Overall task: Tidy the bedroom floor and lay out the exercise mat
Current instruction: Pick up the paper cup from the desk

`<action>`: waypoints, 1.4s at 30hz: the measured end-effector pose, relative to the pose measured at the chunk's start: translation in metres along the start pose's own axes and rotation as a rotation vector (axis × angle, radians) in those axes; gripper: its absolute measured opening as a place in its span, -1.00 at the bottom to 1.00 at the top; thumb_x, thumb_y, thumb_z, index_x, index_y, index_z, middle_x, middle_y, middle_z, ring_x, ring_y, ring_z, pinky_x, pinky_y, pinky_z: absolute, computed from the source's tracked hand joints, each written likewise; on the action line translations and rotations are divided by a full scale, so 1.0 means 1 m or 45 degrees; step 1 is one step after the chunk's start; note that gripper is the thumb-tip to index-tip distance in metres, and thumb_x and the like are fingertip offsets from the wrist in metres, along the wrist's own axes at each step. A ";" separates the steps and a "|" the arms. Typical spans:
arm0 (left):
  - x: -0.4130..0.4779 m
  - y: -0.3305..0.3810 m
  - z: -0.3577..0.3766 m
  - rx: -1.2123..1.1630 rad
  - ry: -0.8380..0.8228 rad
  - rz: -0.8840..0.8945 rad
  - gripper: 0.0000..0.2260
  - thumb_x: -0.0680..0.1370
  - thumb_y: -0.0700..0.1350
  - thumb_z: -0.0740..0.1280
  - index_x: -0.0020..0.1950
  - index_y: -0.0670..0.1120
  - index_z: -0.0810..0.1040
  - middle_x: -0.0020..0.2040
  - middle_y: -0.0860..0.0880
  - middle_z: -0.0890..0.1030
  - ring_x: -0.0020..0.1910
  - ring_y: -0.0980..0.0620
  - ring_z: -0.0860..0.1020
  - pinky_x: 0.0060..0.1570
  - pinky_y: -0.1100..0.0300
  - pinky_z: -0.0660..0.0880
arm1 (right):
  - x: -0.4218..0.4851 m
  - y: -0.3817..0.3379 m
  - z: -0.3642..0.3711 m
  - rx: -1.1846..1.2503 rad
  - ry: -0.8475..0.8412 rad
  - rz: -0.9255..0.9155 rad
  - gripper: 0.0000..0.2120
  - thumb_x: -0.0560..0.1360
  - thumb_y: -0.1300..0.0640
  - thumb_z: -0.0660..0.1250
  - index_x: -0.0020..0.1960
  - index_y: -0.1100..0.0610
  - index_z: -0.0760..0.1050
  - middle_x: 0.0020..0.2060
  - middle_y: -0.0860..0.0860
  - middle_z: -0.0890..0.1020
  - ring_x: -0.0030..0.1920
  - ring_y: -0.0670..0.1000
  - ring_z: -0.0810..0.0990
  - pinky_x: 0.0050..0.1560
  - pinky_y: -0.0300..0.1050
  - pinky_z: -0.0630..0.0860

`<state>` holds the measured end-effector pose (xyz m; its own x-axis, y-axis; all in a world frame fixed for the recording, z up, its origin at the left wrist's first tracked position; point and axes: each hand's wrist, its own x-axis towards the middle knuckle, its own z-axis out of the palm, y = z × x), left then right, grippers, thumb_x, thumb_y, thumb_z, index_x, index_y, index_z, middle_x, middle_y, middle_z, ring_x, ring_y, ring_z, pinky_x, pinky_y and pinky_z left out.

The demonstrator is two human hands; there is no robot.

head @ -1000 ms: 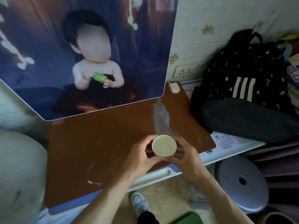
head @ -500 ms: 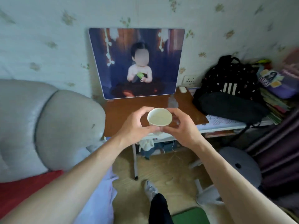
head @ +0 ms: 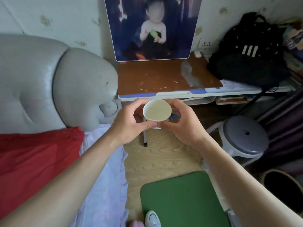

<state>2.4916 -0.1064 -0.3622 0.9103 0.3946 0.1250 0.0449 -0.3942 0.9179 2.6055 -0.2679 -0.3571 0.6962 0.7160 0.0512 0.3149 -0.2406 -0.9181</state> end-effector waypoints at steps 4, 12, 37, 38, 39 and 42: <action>-0.019 -0.074 0.026 -0.028 0.041 -0.100 -0.46 0.37 -0.15 0.63 0.30 0.02 0.56 0.00 0.17 0.68 -0.12 0.25 0.60 -0.09 0.36 0.48 | -0.004 0.065 0.037 -0.002 -0.032 0.066 -0.44 0.32 0.20 0.64 0.26 0.02 0.54 0.06 -0.11 0.69 0.11 -0.12 0.65 0.08 -0.16 0.63; -0.048 -0.257 0.107 -0.098 0.024 -0.382 -0.42 0.38 -0.18 0.62 0.32 0.15 0.52 -0.04 -0.11 0.68 -0.15 -0.26 0.59 -0.11 -0.11 0.60 | -0.010 0.244 0.116 0.057 -0.114 0.236 -0.44 0.30 0.22 0.65 0.09 -0.23 0.51 0.08 -0.15 0.67 0.13 -0.09 0.64 0.06 -0.08 0.67; -0.107 -0.720 0.302 -0.237 0.065 -0.600 -0.46 0.48 -0.29 0.50 0.35 0.11 0.44 0.06 0.04 0.68 -0.05 0.07 0.71 -0.07 0.24 0.62 | -0.020 0.712 0.327 0.069 -0.137 0.402 -0.40 0.31 0.26 0.63 0.29 0.06 0.53 0.17 -0.04 0.65 0.19 -0.11 0.60 0.09 -0.25 0.62; -0.108 -0.727 0.304 -0.243 0.066 -0.592 -0.46 0.48 -0.30 0.50 0.34 0.11 0.45 0.08 0.06 0.67 -0.04 0.09 0.71 -0.08 0.26 0.61 | -0.022 0.719 0.332 0.083 -0.129 0.402 -0.39 0.31 0.25 0.64 0.29 0.05 0.53 0.18 -0.04 0.64 0.19 -0.11 0.60 0.08 -0.26 0.62; -0.110 -0.735 0.306 -0.245 0.072 -0.586 -0.46 0.48 -0.31 0.50 0.33 0.13 0.45 0.08 0.09 0.66 -0.04 0.11 0.71 -0.10 0.29 0.59 | -0.023 0.726 0.336 0.092 -0.126 0.405 -0.39 0.31 0.25 0.64 0.29 0.04 0.52 0.18 -0.04 0.64 0.20 -0.11 0.60 0.09 -0.26 0.62; -0.115 -0.751 0.312 -0.217 0.078 -0.595 -0.46 0.48 -0.28 0.49 0.34 0.16 0.44 0.11 0.10 0.66 -0.01 0.13 0.70 -0.10 0.35 0.56 | -0.024 0.742 0.346 0.116 -0.138 0.433 -0.40 0.32 0.26 0.63 0.29 -0.01 0.52 0.18 -0.06 0.63 0.22 -0.10 0.59 0.12 -0.22 0.62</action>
<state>2.4812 -0.1150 -1.1833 0.7829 0.5468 -0.2969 0.3696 -0.0248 0.9289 2.5997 -0.2372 -1.1758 0.6771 0.6716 -0.3007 0.0152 -0.4213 -0.9068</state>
